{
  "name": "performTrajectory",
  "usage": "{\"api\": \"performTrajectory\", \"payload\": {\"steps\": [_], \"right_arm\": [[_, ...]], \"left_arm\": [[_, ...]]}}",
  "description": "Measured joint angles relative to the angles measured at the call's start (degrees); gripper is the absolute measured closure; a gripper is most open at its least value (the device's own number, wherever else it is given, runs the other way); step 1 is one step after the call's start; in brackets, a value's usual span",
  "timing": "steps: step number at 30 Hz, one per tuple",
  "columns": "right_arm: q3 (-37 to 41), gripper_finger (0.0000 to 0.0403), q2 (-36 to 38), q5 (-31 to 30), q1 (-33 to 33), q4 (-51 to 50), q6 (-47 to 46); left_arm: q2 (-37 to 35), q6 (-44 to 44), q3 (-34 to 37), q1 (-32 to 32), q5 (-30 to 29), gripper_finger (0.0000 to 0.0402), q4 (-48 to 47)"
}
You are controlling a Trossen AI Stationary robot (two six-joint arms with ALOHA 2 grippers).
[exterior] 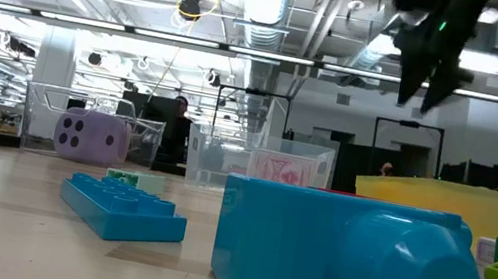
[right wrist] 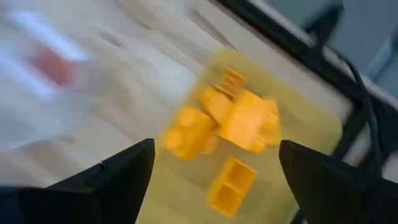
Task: Pick & Place Toys
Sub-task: Put the pink deck of cards into the bottom transparent bin
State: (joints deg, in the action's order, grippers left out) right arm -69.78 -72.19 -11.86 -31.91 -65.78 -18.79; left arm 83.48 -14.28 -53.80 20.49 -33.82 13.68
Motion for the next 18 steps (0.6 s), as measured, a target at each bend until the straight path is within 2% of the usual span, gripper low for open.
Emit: {"api": "performTrajectory", "payload": {"steps": [9,13,18], "right_arm": [[0.0,0.0067,16.61,-1.3,23.57,9.02,1.69],[-0.01,0.0067,19.98,-1.68,33.85,11.33,2.28],[-0.01,0.0067,20.42,-1.66,41.81,11.25,1.64]], "left_arm": [[0.0,0.0,0.0,0.0,0.0,0.006,0.0],[0.0,0.0,0.0,0.0,0.0,0.006,0.0],[0.0,0.0,0.0,0.0,0.0,0.006,0.01]]}}
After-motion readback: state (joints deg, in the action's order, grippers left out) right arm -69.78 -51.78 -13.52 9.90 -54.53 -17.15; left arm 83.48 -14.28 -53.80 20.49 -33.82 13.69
